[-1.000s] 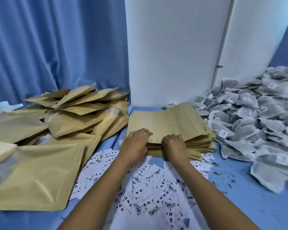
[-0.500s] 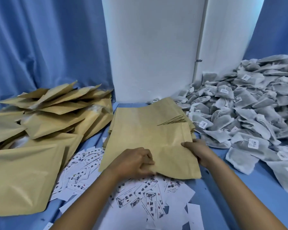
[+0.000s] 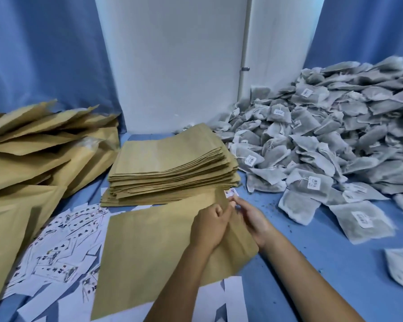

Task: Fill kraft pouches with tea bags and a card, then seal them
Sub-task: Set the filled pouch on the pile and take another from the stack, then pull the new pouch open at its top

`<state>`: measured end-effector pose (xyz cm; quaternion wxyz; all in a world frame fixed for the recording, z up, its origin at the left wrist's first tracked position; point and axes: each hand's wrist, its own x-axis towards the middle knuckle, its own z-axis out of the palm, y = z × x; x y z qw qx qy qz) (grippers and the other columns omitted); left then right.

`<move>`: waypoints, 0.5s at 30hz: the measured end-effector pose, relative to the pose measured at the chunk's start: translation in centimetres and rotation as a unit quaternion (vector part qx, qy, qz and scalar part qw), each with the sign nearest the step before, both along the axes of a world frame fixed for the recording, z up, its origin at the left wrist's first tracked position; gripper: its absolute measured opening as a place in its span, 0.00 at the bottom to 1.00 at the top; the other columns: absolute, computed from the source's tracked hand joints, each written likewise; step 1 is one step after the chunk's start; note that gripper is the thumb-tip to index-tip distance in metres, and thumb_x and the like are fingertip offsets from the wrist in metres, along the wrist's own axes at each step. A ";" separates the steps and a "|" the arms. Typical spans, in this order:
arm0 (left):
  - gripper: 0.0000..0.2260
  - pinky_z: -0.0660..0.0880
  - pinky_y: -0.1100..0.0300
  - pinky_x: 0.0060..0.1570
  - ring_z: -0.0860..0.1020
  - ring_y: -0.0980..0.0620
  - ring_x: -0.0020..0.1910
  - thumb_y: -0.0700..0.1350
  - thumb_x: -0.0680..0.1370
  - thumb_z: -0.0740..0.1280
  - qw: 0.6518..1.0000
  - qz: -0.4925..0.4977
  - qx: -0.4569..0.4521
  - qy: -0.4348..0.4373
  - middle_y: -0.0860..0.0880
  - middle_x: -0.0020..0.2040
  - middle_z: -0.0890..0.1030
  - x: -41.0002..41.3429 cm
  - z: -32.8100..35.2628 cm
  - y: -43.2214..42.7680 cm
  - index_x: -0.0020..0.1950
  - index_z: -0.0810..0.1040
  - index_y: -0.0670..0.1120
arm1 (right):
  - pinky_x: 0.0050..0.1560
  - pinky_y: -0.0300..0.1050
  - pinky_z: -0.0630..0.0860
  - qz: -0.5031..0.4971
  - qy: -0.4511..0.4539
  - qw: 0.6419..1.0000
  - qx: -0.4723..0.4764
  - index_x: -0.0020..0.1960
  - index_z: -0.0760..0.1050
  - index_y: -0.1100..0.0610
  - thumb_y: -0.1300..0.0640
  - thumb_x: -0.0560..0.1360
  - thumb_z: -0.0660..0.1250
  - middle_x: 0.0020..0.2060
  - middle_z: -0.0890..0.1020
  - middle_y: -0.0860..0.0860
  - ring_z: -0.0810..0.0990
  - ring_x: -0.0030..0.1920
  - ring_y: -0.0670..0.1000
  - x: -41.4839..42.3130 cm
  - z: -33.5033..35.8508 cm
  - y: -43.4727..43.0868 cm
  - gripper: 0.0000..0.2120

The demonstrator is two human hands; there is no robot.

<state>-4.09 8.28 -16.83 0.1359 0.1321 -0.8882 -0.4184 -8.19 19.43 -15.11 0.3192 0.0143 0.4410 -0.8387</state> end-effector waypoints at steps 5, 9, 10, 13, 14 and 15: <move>0.26 0.65 0.64 0.24 0.71 0.52 0.20 0.70 0.72 0.59 0.989 -0.023 0.138 -0.039 0.51 0.20 0.71 -0.5 0.4 -0.6 0.29 0.70 0.48 | 0.34 0.47 0.79 0.047 0.090 0.995 0.025 0.45 0.74 0.61 0.60 0.73 0.66 0.35 0.78 0.61 0.79 0.32 0.57 0.3 -0.1 -0.2 0.03; 0.24 0.67 0.64 0.23 0.74 0.49 0.21 0.62 0.75 0.62 0.973 -0.023 0.225 -0.047 0.49 0.22 0.72 -1.0 0.2 -1.1 0.27 0.70 0.46 | 0.34 0.43 0.78 0.073 0.141 0.987 0.031 0.51 0.73 0.61 0.66 0.75 0.63 0.35 0.77 0.61 0.79 0.31 0.54 0.2 -0.1 0.1 0.05; 0.24 0.67 0.65 0.22 0.74 0.49 0.20 0.61 0.75 0.62 0.970 -0.025 0.238 -0.047 0.49 0.22 0.72 -1.1 0.2 -1.1 0.26 0.71 0.45 | 0.34 0.41 0.78 0.071 0.153 0.985 0.039 0.52 0.73 0.61 0.67 0.75 0.63 0.34 0.78 0.59 0.79 0.32 0.52 0.1 -0.3 0.2 0.06; 0.20 0.67 0.64 0.21 0.73 0.49 0.20 0.56 0.75 0.63 0.960 -0.031 0.273 -0.046 0.48 0.24 0.74 -0.9 0.4 -1.2 0.28 0.74 0.45 | 0.40 0.39 0.78 0.071 0.177 0.980 0.050 0.55 0.73 0.62 0.67 0.73 0.66 0.36 0.78 0.57 0.79 0.36 0.50 0.3 -0.4 0.2 0.11; 0.20 0.67 0.64 0.21 0.73 0.49 0.20 0.55 0.76 0.63 0.958 -0.034 0.281 -0.046 0.48 0.25 0.74 -0.8 0.5 -1.2 0.29 0.74 0.44 | 0.41 0.39 0.78 0.069 0.176 0.981 0.046 0.54 0.74 0.62 0.66 0.72 0.67 0.36 0.78 0.57 0.79 0.37 0.51 0.3 -0.4 0.2 0.11; 0.20 0.67 0.64 0.21 0.73 0.50 0.20 0.56 0.76 0.63 0.957 -0.036 0.285 -0.045 0.47 0.25 0.74 -0.7 0.6 -1.2 0.29 0.73 0.44 | 0.40 0.39 0.78 0.065 0.166 0.983 0.039 0.54 0.75 0.62 0.64 0.72 0.67 0.36 0.78 0.57 0.79 0.37 0.51 0.4 -0.4 0.3 0.10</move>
